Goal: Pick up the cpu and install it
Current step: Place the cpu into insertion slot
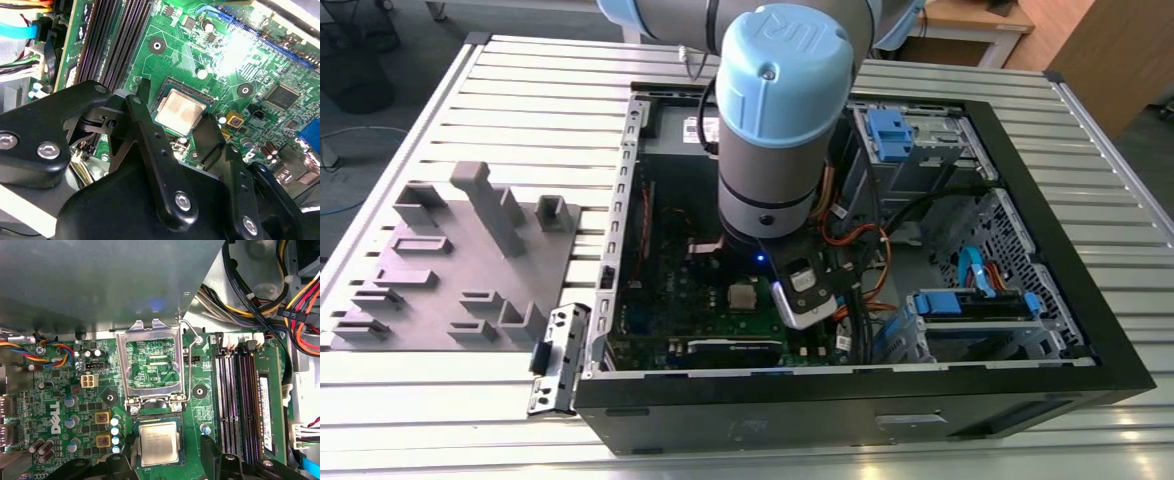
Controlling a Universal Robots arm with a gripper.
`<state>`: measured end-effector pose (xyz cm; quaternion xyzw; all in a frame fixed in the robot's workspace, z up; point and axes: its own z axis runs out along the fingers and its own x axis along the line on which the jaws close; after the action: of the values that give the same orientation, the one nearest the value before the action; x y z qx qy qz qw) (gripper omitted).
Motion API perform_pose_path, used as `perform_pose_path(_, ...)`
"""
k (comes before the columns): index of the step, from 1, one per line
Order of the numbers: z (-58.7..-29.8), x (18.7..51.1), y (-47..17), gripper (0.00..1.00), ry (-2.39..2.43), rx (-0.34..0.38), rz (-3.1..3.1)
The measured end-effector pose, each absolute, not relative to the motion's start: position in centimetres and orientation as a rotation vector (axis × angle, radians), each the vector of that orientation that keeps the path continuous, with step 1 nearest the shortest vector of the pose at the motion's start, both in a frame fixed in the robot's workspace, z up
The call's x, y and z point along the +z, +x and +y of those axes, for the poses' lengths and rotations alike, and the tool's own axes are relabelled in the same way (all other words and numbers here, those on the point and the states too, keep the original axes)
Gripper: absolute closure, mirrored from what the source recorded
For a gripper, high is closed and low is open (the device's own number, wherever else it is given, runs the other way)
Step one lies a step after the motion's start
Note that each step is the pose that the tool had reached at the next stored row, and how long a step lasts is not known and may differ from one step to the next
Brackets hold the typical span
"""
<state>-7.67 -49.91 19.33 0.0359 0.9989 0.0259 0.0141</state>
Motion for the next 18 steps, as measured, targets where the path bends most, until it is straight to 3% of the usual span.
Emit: perform_pose_path(18,-49.9,19.2,-9.6,0.39,0.103,0.081,3.106)
